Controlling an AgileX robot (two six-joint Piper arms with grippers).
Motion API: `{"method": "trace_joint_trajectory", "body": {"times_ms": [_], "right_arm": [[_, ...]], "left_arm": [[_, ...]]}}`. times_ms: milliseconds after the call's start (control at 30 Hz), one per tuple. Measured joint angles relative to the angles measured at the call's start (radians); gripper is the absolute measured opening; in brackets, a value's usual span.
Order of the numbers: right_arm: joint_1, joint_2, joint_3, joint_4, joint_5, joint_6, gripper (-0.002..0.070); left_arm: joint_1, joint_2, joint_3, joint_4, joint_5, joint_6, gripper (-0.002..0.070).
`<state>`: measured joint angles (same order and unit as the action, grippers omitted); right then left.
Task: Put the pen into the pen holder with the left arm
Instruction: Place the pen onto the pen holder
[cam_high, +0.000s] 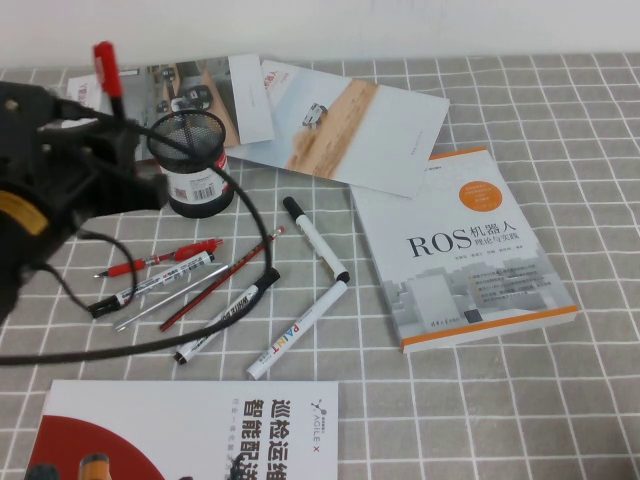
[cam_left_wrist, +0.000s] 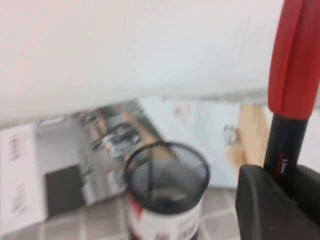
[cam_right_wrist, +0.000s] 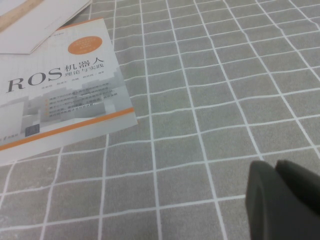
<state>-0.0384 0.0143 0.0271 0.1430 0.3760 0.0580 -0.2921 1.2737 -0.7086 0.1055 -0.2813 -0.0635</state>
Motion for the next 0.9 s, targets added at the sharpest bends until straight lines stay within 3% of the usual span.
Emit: {"method": "trace_joint_trajectory", "body": {"times_ms": [300,900], "right_arm": [[0.0,0.0,0.0,0.0,0.0,0.0,-0.0015],[0.0,0.0,0.0,0.0,0.0,0.0,-0.0015]], "left_arm": [[-0.005,0.209,-0.054,0.06,-0.278,-0.083,0.0059],[0.055,0.571,-0.454,0.056,-0.233,-0.089,0.0059]]}}
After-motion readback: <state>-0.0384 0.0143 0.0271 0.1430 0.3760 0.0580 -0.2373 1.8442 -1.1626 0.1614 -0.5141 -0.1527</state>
